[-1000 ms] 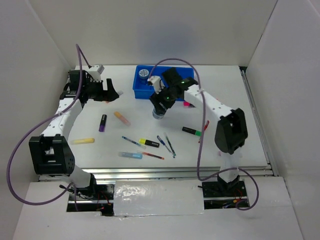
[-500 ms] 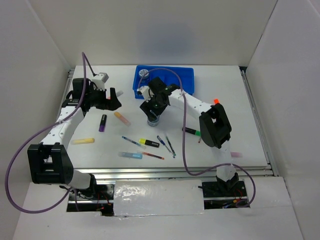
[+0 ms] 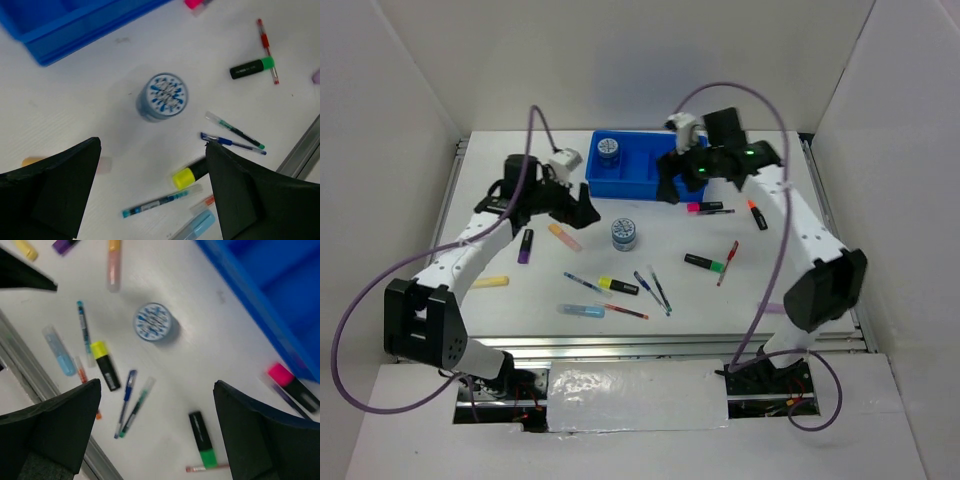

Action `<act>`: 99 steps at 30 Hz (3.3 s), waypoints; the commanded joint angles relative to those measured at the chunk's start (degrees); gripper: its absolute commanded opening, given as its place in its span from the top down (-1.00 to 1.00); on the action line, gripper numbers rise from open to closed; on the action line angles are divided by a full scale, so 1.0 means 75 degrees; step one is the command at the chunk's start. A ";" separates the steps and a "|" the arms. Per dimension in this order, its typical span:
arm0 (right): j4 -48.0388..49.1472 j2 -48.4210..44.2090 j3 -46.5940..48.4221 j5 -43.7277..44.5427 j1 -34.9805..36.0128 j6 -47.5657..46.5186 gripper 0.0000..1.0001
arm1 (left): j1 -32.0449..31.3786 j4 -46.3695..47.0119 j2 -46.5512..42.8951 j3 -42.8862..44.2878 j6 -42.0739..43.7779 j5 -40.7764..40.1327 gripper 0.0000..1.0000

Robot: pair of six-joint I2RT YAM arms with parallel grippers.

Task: Sort the stationery into containers
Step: Place the stationery at the center of the board, then pick up the stationery from the center of the board, then place the stationery in the storage box.

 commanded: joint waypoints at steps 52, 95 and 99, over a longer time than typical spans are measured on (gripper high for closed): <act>-0.0655 -0.2518 -0.3621 -0.1647 -0.4770 -0.0350 -0.98 | -0.2963 -0.0418 0.3818 0.2387 0.0828 -0.3412 -0.88; -0.0304 -0.2237 -0.4137 -0.1671 -0.4430 -0.0033 -0.92 | -0.1216 0.2230 0.4825 0.5036 0.0464 -0.3845 0.46; -0.0304 -0.2178 -0.4125 -0.1659 -0.4430 -0.0045 -0.91 | -0.1240 0.2301 0.5106 0.5036 0.0886 -0.3951 0.45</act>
